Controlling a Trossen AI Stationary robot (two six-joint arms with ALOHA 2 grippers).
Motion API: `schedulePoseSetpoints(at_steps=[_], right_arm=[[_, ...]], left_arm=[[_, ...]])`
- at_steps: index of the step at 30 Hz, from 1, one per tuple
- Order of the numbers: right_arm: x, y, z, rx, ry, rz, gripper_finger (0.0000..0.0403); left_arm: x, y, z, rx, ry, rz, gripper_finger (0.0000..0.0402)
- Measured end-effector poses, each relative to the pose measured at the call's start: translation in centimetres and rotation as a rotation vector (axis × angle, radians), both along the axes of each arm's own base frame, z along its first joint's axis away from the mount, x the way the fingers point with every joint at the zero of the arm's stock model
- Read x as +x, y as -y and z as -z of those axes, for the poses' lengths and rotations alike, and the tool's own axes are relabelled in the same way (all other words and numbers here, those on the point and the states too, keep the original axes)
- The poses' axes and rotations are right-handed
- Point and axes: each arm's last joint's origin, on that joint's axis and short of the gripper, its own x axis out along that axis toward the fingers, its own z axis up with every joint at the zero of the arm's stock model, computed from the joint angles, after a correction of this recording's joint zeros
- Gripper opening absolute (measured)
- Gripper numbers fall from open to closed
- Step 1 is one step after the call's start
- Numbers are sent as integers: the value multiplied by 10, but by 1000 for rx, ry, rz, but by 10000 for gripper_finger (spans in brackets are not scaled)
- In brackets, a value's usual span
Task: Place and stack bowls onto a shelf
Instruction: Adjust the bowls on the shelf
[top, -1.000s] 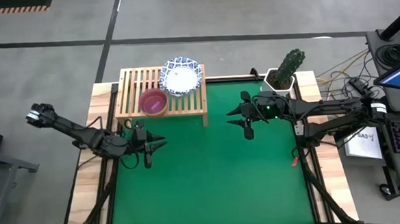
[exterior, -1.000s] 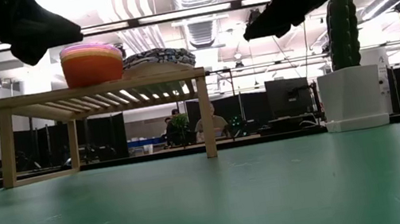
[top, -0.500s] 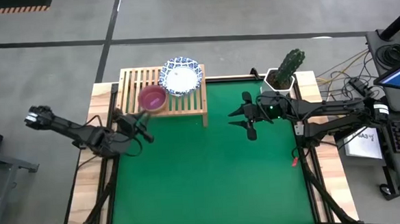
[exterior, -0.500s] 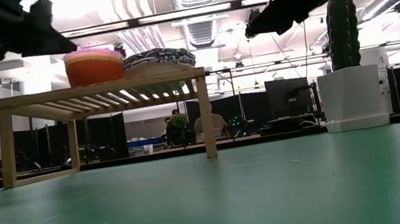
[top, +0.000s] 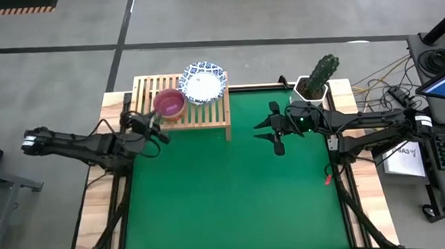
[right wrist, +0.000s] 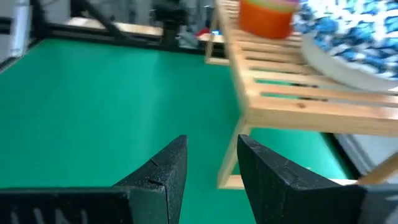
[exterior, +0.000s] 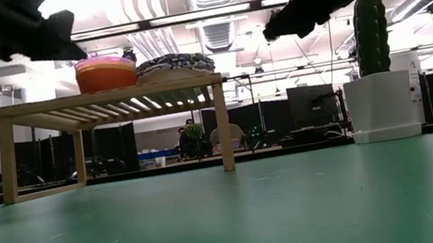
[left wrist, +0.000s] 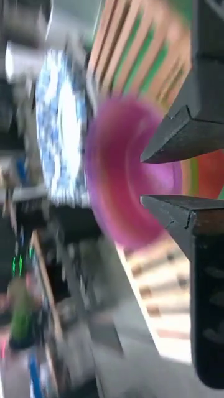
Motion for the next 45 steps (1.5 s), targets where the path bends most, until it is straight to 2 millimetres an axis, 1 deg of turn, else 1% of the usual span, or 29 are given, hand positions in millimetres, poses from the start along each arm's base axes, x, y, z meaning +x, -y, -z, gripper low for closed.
schedulePoseSetpoints(at_steps=[3, 5, 7, 10, 12, 14, 16, 19, 21, 22, 25, 27, 30, 32, 39, 42, 45], right_arm=[[8, 8, -8, -42, 12, 102, 126], [16, 16, -19, -93, 28, 163, 115], [26, 26, -33, -139, 49, 182, 99], [47, 45, -48, -202, 53, 202, 69], [61, 63, -55, -226, 48, 262, 48], [75, 85, -59, -255, 35, 325, 28], [88, 109, -60, -261, 24, 370, 14], [106, 142, -51, -246, -27, 413, 10], [117, 155, -44, -224, -70, 401, 9], [122, 159, -44, -212, -76, 383, 9], [135, 164, -40, -179, -92, 327, 9], [143, 163, -36, -171, -121, 303, 9], [148, 160, -38, -195, -149, 282, 9], [148, 158, -46, -213, -139, 278, 9], [138, 149, -74, -240, -88, 277, 9], [140, 150, -94, -265, -5, 290, 9], [149, 157, -113, -359, 100, 302, 9]], left_arm=[[4, 3, -7, -66, -8, 172, 75], [7, 6, -9, -118, -7, 297, 75], [10, 7, -10, -146, -3, 351, 75], [15, 6, -6, -132, -4, 299, 75], [18, 5, -2, -110, -22, 237, 75], [21, 3, 1, -82, -39, 163, 75], [22, 1, 3, -50, -53, 87, 75], [22, -2, 5, -14, -64, 5, 75], [22, -2, 5, -6, -67, -14, 75], [21, -3, 5, -5, -69, -17, 75], [19, -3, 4, 8, -73, -44, 75], [16, -4, 4, 30, -80, -88, 75], [12, -5, 4, 52, -90, -127, 75], [9, -5, 3, 59, -90, -140, 75], [1, -6, -3, 60, -64, -144, 75], [0, -6, -4, 59, -56, -143, 75], [0, -6, -4, 59, -56, -143, 75]])
